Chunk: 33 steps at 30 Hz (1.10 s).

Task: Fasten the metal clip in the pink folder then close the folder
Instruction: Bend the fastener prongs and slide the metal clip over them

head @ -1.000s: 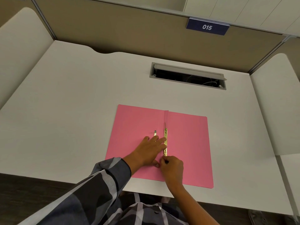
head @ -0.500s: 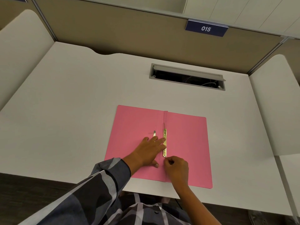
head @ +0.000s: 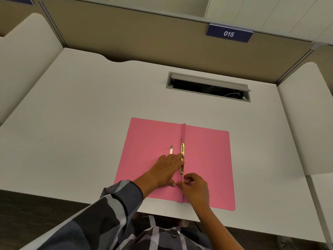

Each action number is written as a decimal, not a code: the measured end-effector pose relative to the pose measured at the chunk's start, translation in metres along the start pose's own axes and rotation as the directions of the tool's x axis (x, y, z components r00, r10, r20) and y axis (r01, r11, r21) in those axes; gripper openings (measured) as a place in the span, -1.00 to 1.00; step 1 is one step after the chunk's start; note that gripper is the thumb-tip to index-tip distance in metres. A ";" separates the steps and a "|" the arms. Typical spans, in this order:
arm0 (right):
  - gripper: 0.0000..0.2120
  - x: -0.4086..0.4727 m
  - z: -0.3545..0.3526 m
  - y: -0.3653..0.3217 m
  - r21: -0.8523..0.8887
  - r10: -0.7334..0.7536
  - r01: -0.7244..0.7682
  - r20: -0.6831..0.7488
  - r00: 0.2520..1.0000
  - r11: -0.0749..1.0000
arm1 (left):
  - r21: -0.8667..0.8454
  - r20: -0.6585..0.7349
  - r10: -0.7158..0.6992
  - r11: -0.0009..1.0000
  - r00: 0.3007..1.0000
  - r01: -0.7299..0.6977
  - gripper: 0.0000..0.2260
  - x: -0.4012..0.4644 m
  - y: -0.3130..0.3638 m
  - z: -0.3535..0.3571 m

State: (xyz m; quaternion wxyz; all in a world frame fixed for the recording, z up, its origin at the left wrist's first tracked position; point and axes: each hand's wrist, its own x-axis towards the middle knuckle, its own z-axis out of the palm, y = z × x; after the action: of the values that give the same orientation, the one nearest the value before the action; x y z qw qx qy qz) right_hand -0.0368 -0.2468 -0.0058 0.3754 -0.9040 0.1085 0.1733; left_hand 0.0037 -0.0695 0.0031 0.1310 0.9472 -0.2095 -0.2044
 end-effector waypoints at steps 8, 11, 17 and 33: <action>-0.80 0.003 -0.001 0.006 0.063 -0.027 0.026 0.022 0.999 0.998 | -0.079 -0.007 -0.044 0.996 0.999 0.044 0.00 -0.006 0.003 0.009; -0.83 0.011 -0.007 0.005 0.090 -0.037 0.038 -0.020 0.999 0.995 | -0.055 0.005 -0.040 0.998 0.999 0.040 0.00 -0.006 0.004 0.009; -0.71 0.064 -0.031 -0.030 -0.125 -0.280 0.276 -0.016 0.960 0.953 | 0.063 0.037 -0.050 0.997 0.998 0.047 -0.02 -0.001 0.011 0.000; -0.72 0.156 -0.071 -0.107 -0.559 -0.502 0.771 0.594 0.629 0.304 | 0.265 0.046 -0.103 0.960 0.994 0.087 -0.04 0.003 0.022 -0.004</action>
State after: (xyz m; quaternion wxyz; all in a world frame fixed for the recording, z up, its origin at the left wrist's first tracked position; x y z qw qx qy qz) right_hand 0.1576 -0.2340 0.0479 -0.0064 -0.8950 -0.4106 0.1740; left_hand 0.0003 -0.0896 0.0130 -0.0121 0.9586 -0.1927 -0.2092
